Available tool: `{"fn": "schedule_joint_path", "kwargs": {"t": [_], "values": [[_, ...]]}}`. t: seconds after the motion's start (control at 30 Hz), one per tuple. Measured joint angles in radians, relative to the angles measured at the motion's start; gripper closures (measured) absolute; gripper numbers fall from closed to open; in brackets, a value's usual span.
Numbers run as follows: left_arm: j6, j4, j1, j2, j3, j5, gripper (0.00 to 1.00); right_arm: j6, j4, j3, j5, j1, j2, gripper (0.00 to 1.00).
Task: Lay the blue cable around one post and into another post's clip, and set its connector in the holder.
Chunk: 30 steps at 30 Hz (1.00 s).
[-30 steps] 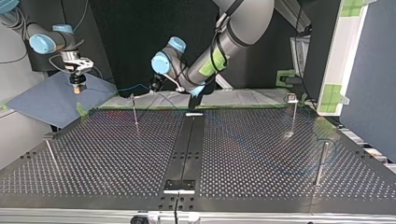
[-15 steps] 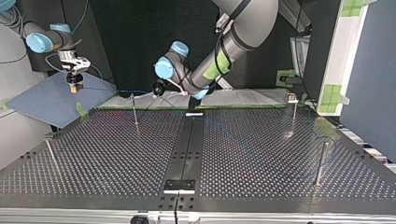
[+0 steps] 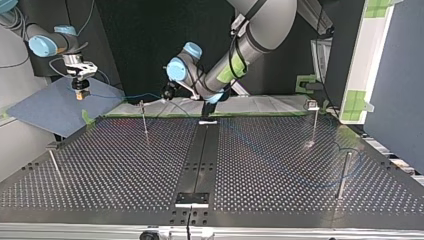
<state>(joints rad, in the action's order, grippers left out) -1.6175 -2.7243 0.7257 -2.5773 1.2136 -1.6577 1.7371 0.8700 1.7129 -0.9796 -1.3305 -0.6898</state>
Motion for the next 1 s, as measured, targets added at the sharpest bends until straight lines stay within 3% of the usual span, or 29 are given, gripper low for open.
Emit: {"fn": "schedule_joint_path", "kwargs": {"t": [0.23, 1.0], "values": [[-0.031, 0.018, -0.018, -0.012, 0.002, -0.007, 0.99, 0.003, 0.003, 0.0, -0.001, -0.001, 0.0, 1.0], [-0.044, 0.048, -0.03, -0.049, 0.008, 0.012, 0.99, 0.006, 0.017, 0.0, -0.001, -0.014, 0.001, 1.0]]}}
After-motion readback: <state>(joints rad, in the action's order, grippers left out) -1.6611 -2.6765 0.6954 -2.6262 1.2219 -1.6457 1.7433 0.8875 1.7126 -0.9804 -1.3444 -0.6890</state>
